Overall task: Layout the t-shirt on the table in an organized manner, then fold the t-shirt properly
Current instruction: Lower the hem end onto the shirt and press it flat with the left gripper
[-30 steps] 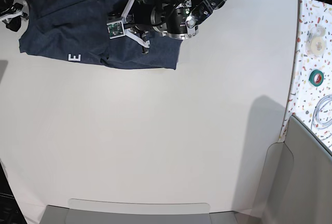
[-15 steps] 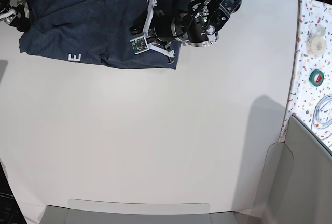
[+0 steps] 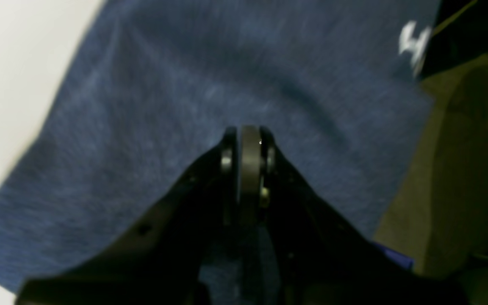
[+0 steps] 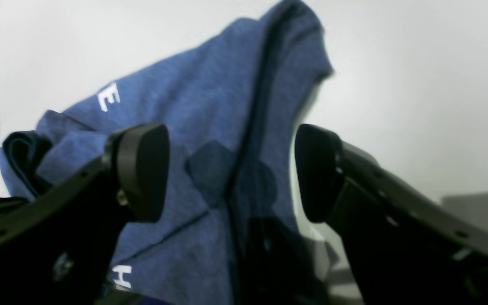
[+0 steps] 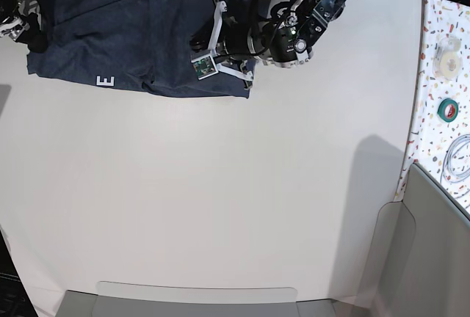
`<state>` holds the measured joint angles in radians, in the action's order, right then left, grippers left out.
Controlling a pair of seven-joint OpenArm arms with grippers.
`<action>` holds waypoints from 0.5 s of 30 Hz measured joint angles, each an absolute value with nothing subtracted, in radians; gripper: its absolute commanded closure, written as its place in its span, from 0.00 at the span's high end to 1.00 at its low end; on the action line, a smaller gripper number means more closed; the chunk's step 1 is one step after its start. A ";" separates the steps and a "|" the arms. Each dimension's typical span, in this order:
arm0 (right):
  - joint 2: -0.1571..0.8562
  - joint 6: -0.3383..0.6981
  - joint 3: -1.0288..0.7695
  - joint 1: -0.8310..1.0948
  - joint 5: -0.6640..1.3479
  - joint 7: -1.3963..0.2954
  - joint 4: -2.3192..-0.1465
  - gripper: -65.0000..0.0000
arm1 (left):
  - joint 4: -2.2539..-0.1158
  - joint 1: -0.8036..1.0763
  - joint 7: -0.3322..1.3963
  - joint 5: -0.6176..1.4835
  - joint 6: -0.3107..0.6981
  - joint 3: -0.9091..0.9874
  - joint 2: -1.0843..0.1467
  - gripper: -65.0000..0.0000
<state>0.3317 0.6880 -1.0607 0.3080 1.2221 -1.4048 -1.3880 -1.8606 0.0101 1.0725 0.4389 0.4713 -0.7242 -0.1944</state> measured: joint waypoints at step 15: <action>0.332 0.704 -1.019 0.304 1.208 -1.311 -1.261 0.70 | -1.856 0.008 1.072 0.440 0.472 -0.724 -0.194 0.00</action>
<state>0.3317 0.7040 -1.0187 0.3042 1.2079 -1.3109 -1.2613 -1.8565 0.0082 1.0718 0.4404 0.4717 -0.7242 -0.1940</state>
